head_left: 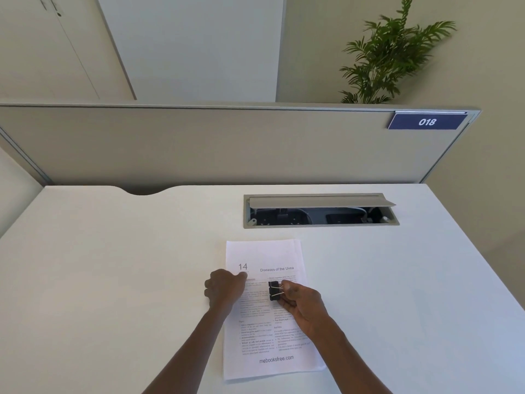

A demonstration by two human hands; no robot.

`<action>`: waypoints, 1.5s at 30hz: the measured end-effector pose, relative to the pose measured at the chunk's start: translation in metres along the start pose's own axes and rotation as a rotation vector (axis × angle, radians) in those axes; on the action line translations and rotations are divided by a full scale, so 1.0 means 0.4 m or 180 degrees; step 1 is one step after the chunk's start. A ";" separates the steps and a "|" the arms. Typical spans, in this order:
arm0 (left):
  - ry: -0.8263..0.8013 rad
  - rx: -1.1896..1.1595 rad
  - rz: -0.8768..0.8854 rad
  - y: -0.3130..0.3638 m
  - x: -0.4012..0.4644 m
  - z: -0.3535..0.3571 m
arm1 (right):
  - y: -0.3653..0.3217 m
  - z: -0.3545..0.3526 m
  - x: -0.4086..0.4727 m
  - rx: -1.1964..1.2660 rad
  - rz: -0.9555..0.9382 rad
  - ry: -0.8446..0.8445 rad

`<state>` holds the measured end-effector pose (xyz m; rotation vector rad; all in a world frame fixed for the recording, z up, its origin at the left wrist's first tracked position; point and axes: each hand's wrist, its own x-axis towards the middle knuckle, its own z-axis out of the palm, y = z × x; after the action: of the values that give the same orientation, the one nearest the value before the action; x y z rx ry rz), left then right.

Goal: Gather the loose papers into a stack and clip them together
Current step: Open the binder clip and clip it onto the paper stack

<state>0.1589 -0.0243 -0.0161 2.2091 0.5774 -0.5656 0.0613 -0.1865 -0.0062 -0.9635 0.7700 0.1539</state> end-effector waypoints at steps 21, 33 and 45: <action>0.0135 -0.0188 0.0342 0.052 -0.002 -0.015 | 0.001 -0.007 0.000 0.0047 0.0003 -0.0007; 0.0240 -0.0993 0.0381 0.064 0.133 -0.037 | 0.002 -0.009 0.002 0.0156 -0.0041 0.0029; 0.0427 -0.1409 0.0810 0.054 0.091 -0.034 | 0.003 -0.002 0.002 -0.0113 -0.0224 0.0179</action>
<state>0.2032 -0.0186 -0.0160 1.8654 0.4305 -0.1379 0.0610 -0.1868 -0.0079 -1.0308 0.7861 0.0799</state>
